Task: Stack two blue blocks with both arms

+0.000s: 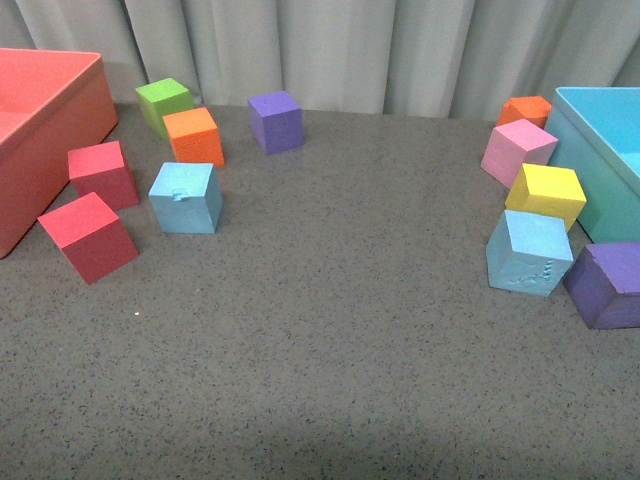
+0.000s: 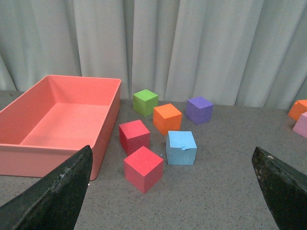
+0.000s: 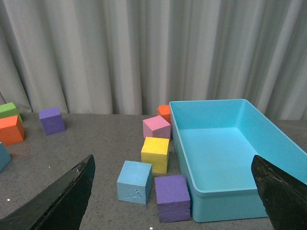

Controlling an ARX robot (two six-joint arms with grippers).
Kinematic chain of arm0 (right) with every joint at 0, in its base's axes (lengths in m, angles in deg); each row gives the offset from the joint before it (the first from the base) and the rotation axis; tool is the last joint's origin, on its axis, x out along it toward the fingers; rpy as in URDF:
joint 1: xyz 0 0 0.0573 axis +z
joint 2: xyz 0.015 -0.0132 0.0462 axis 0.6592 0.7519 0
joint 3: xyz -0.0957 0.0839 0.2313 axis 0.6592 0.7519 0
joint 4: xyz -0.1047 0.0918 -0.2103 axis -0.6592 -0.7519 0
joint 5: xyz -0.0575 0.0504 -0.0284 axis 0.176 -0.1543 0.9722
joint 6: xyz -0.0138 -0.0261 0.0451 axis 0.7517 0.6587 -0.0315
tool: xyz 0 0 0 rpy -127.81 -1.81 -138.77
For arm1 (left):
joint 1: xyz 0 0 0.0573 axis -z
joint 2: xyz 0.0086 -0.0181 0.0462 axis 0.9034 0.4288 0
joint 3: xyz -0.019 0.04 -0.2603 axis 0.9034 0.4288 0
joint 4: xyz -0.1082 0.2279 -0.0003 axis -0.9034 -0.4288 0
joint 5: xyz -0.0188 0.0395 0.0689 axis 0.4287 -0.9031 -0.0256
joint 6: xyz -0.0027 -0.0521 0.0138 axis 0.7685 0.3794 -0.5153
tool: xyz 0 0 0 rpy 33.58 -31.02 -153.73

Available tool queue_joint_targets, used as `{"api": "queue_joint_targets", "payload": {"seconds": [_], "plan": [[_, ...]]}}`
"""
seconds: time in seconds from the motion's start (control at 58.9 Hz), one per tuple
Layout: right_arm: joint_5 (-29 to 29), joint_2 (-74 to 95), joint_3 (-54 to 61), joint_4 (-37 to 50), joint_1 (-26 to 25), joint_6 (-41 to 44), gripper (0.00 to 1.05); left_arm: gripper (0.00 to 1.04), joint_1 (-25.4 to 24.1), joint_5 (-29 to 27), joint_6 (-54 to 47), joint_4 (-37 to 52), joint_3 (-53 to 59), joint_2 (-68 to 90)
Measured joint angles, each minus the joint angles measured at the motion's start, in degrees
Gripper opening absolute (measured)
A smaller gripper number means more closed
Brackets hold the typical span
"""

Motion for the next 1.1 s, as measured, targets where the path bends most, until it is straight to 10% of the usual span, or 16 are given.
{"api": "queue_joint_targets", "payload": {"seconds": [0.238, 0.373, 0.628, 1.103], "plan": [[0.0, 0.0, 0.0, 0.0, 0.0, 0.0, 0.95, 0.98, 0.0, 0.0, 0.0, 0.0, 0.0, 0.0], [20.4, 9.3, -2.3, -0.9, 7.3, 9.8, 0.95, 0.98, 0.0, 0.0, 0.0, 0.0, 0.0, 0.0], [14.5, 53.3, -16.7, 18.2, 6.5, 0.8, 0.95, 0.98, 0.0, 0.0, 0.0, 0.0, 0.0, 0.0], [5.1, 105.0, -52.9, -1.3, 9.9, -19.4, 0.95, 0.98, 0.0, 0.0, 0.0, 0.0, 0.0, 0.0]]}}
